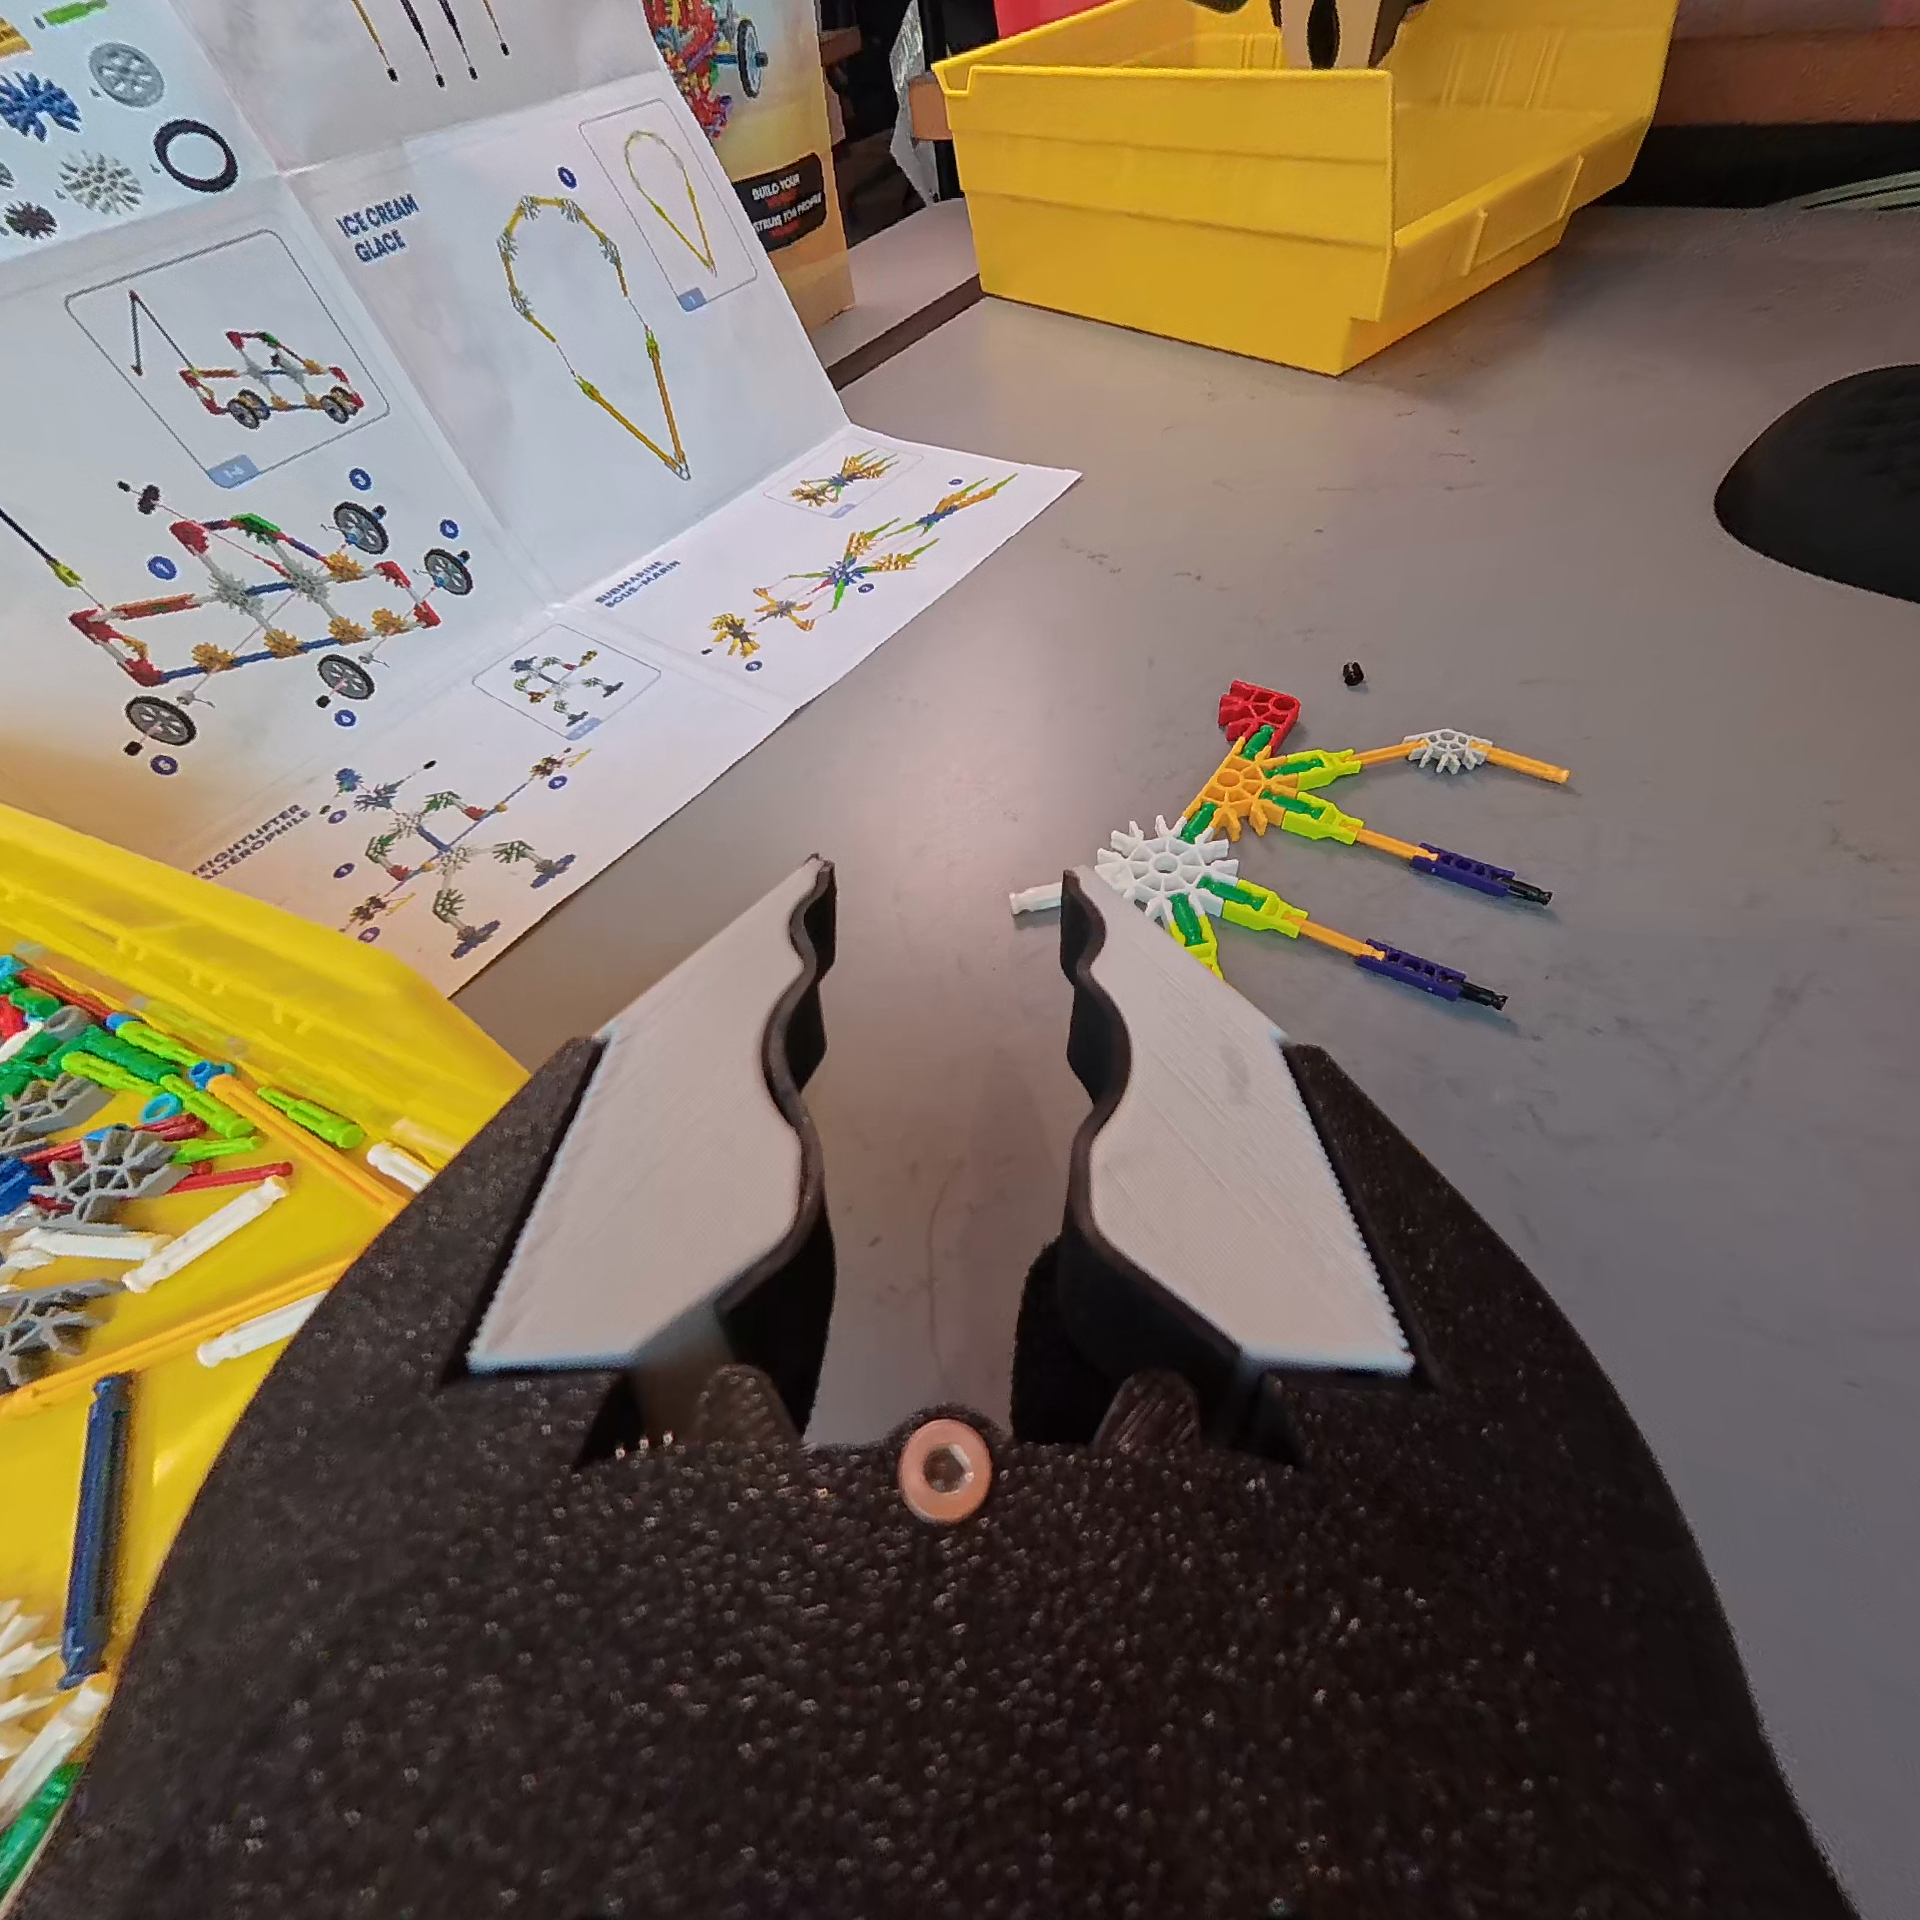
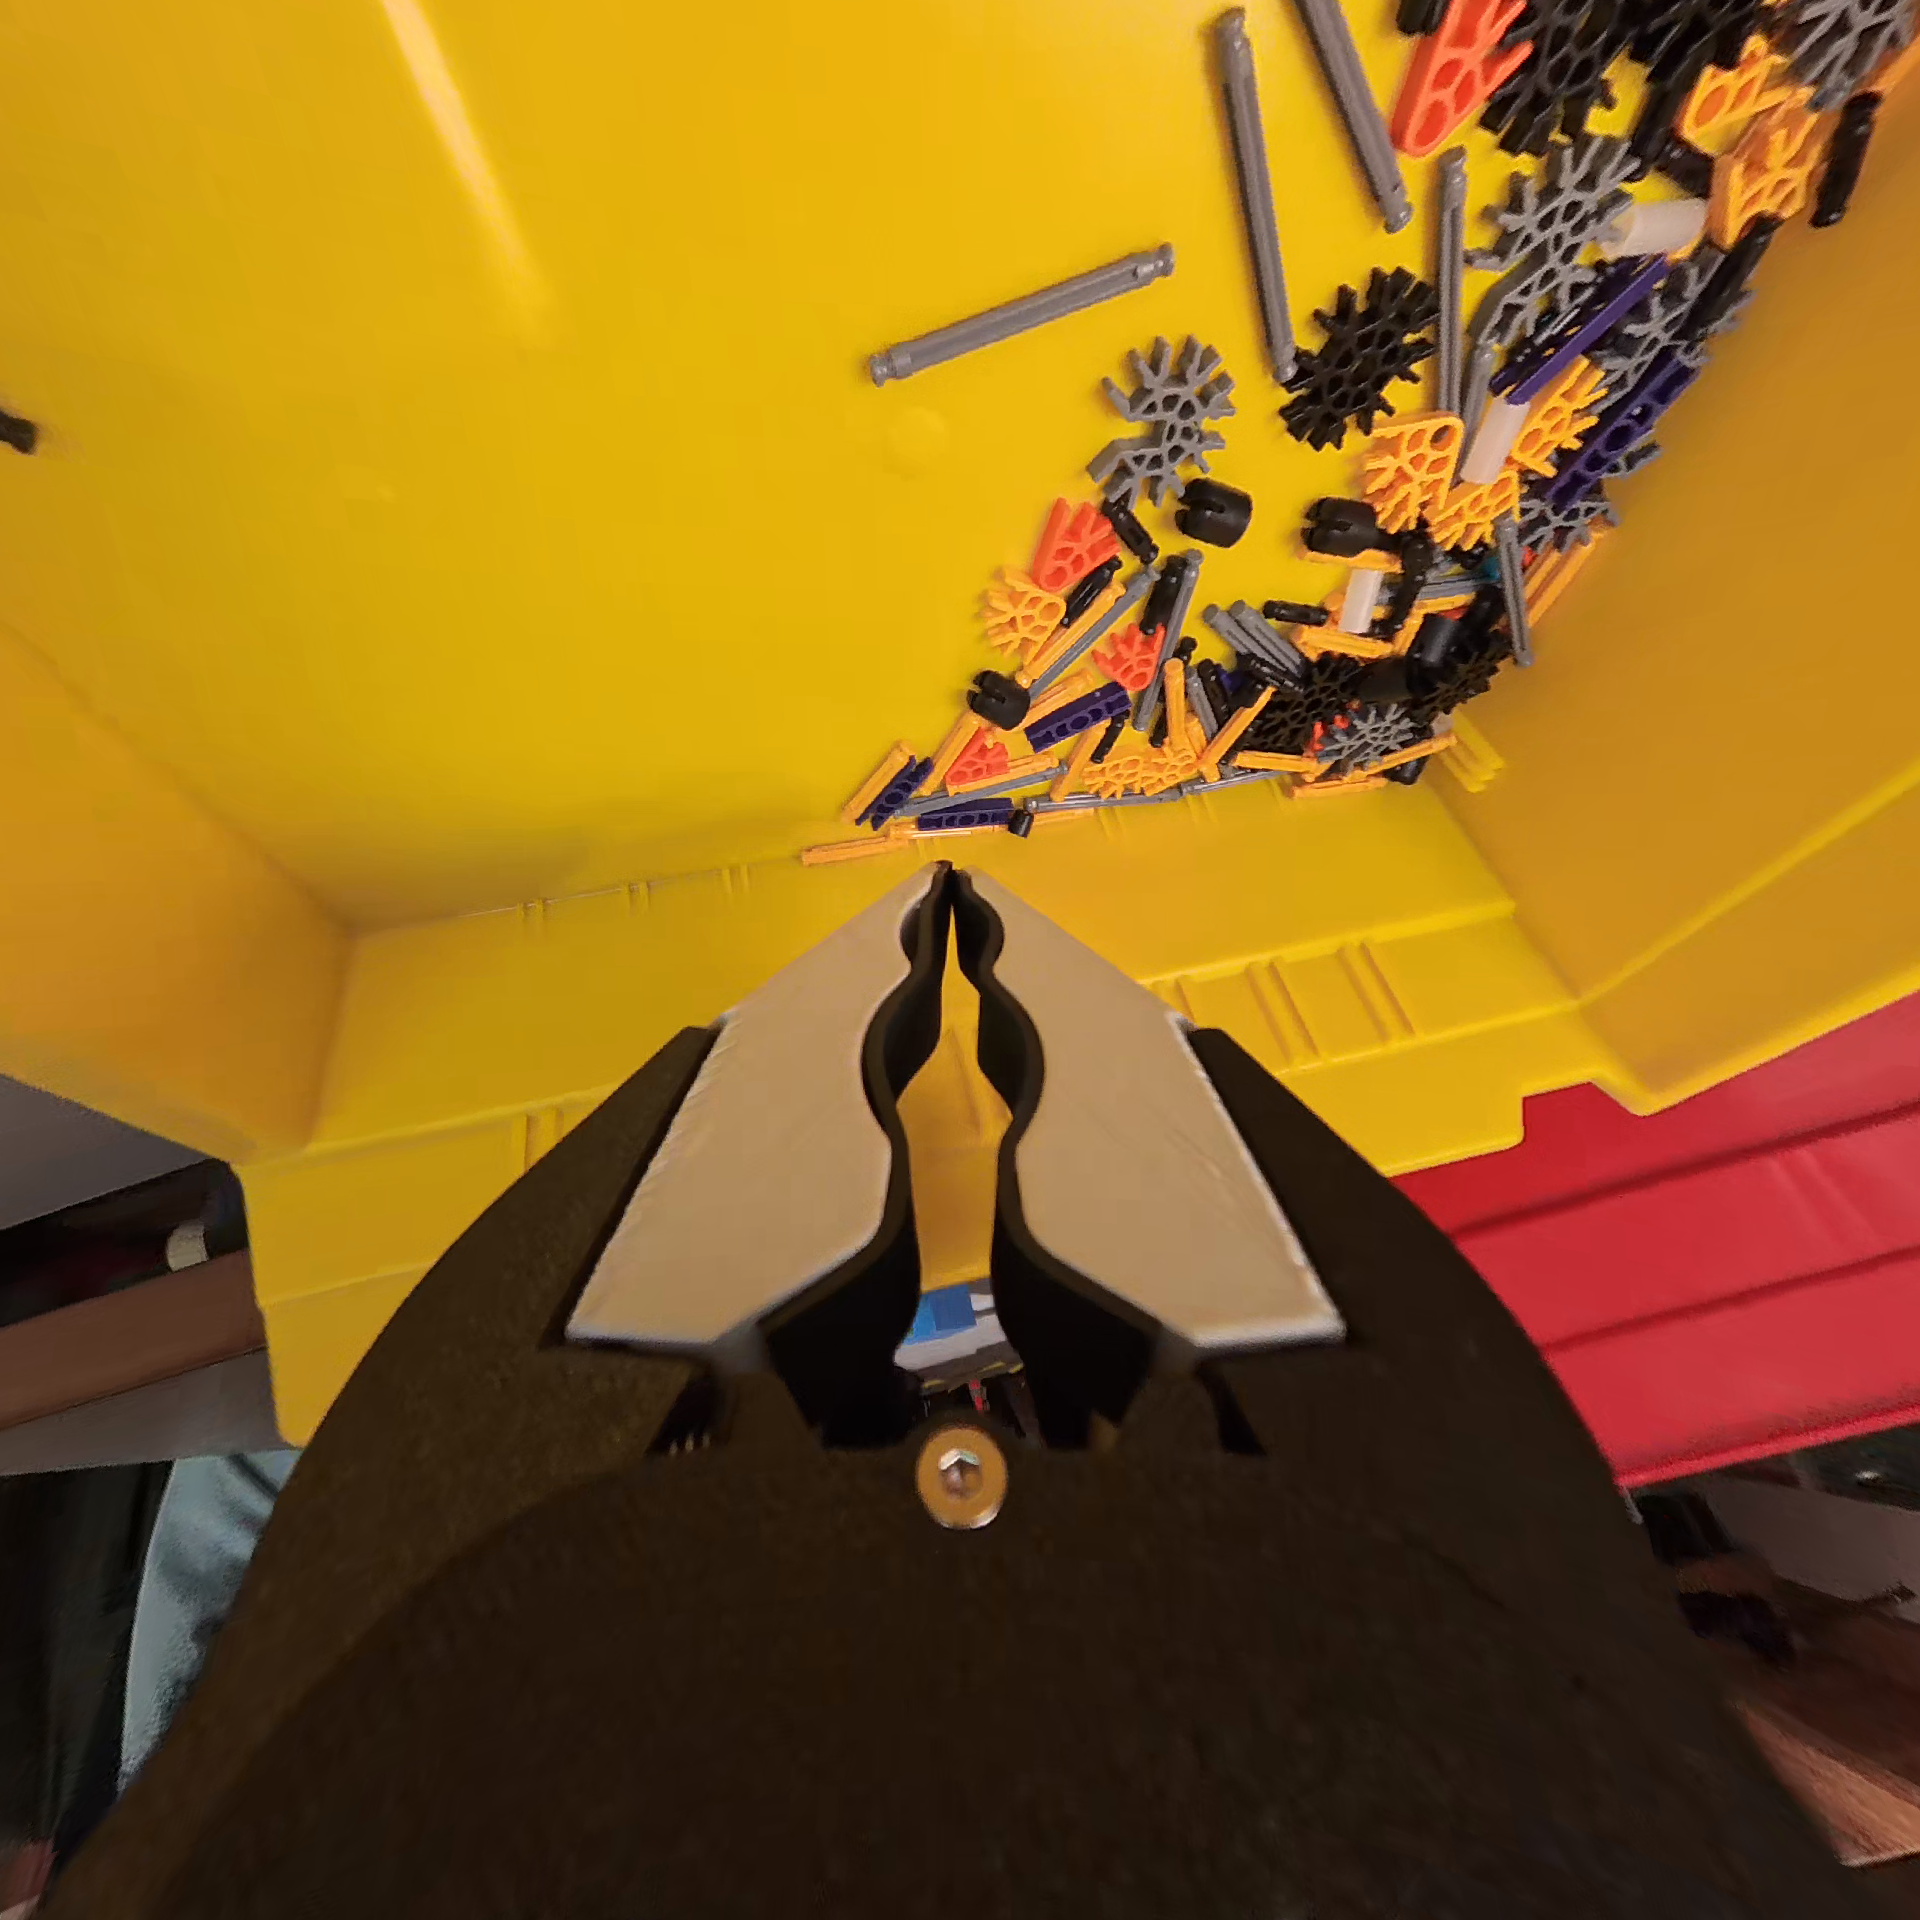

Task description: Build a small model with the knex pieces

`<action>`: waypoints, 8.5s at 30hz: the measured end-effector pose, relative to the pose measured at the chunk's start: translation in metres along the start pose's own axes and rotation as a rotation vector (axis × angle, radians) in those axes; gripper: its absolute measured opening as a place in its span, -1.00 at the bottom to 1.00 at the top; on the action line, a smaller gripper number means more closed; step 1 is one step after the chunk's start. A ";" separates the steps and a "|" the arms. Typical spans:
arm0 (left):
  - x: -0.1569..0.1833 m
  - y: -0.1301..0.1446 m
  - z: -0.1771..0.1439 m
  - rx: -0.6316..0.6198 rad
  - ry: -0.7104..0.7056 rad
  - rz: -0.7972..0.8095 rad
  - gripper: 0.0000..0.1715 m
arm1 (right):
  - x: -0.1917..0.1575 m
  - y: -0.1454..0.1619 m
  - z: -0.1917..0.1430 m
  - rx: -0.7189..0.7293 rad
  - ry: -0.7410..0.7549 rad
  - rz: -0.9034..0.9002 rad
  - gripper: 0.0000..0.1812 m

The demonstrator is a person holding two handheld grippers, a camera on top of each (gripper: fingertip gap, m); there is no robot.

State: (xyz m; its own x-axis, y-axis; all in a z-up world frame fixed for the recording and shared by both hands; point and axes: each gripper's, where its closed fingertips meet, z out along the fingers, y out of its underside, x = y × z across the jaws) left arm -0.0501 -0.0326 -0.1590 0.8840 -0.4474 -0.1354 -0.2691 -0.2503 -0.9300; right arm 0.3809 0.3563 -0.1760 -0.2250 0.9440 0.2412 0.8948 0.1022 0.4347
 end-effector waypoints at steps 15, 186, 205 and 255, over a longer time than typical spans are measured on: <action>0.006 -0.003 -0.003 0.003 0.004 0.040 -0.49 | 0.012 0.007 0.007 -0.049 0.051 0.012 -0.94; 0.101 -0.098 -0.037 0.376 1.024 -0.990 -0.92 | -0.318 -0.305 -0.360 1.993 0.189 -0.245 -0.95; 0.042 0.056 -0.003 -0.422 0.107 0.125 -0.92 | -0.217 -0.290 -0.290 1.785 0.231 0.214 -0.76; -0.026 0.002 -0.004 0.015 -0.133 -0.276 -0.41 | 0.064 -0.112 -0.010 1.012 -0.176 0.916 -0.98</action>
State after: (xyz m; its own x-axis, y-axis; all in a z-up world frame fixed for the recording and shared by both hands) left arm -0.0746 -0.0248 -0.1560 0.9656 -0.2475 0.0802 -0.0072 -0.3337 -0.9427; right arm 0.2625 0.4025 -0.2007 0.5751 0.8166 -0.0491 0.6005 -0.4621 -0.6526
